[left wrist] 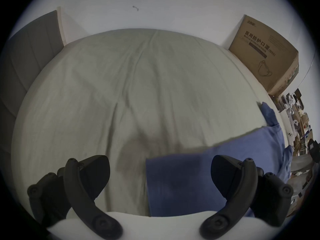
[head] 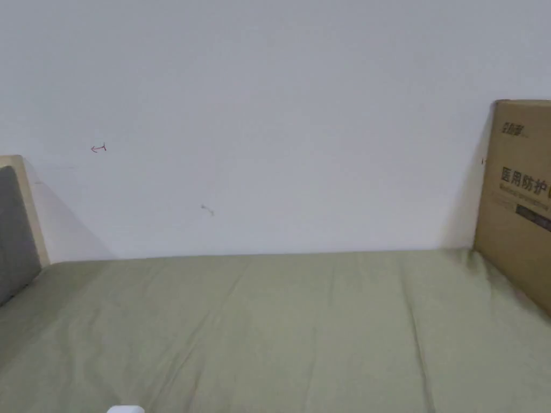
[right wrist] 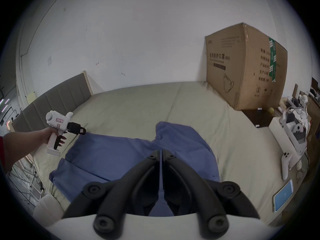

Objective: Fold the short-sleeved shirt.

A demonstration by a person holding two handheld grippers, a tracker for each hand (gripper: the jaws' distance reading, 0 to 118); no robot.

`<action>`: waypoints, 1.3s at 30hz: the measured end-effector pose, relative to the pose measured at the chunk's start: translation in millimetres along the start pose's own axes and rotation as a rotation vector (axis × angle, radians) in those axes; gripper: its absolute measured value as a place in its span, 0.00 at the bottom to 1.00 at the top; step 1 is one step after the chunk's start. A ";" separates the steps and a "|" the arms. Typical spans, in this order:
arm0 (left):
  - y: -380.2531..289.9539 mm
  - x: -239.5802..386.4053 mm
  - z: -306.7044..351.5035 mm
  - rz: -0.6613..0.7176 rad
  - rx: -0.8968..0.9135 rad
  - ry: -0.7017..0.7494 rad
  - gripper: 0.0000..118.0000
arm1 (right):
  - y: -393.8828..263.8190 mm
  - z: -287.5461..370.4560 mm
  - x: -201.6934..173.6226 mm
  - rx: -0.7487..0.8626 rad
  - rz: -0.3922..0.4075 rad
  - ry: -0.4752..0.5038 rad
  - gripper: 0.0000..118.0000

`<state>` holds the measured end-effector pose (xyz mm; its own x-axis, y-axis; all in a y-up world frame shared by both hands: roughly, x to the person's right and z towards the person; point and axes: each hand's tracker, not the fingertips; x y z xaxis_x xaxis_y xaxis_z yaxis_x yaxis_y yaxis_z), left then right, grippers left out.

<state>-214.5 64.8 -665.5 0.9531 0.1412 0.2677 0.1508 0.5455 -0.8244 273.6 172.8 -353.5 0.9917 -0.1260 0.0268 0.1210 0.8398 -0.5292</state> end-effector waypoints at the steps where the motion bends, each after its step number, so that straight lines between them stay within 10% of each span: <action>1: 0.0 1.0 -9.2 0.002 -0.005 0.004 0.98 | -2.1 -3.4 0.7 -0.009 0.000 -0.002 0.02; 4: -11.6 13.6 -16.3 -0.078 -0.062 0.057 0.88 | -7.1 -12.2 3.4 -0.045 0.007 -0.014 0.02; 8: -20.6 40.6 10.2 -0.170 0.002 0.077 0.48 | -5.7 -18.4 10.6 -0.052 0.001 -0.003 0.02; 10: -20.6 45.9 18.6 -0.189 -0.008 0.002 0.01 | 1.9 -25.2 17.7 -0.032 0.003 0.022 0.02; 15: -17.6 48.2 47.0 -0.145 0.084 0.043 0.02 | 63.0 -91.7 56.5 -0.112 -0.065 0.030 0.02; 16: -16.5 47.9 55.9 -0.122 0.113 0.011 0.02 | 73.5 -110.8 67.1 -0.163 -0.096 0.027 0.08; 19: -19.1 58.1 84.6 -0.116 0.158 -0.017 0.02 | 89.3 -176.1 96.7 -0.362 -0.155 0.000 1.00; 27: -30.0 69.0 110.1 -0.164 0.152 -0.006 0.02 | 64.2 -272.9 124.6 -0.609 -0.179 -0.188 0.97; 31: -34.6 59.9 102.4 -0.141 0.107 0.012 0.02 | 59.8 -266.1 115.2 -0.647 -0.073 -0.200 0.67; 34: -37.9 54.9 98.1 -0.120 0.095 0.008 0.02 | 66.3 -254.1 103.3 -0.646 -0.007 -0.129 0.01; 39: -42.9 51.6 95.7 -0.062 0.092 0.013 0.02 | 74.1 -227.6 103.6 -0.556 -0.087 -0.061 0.01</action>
<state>-196.9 127.7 -568.6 0.9461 0.0948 0.3098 0.1851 0.6266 -0.7570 375.3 101.8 -582.9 0.9818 -0.1381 0.1306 0.1775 0.4210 -0.8895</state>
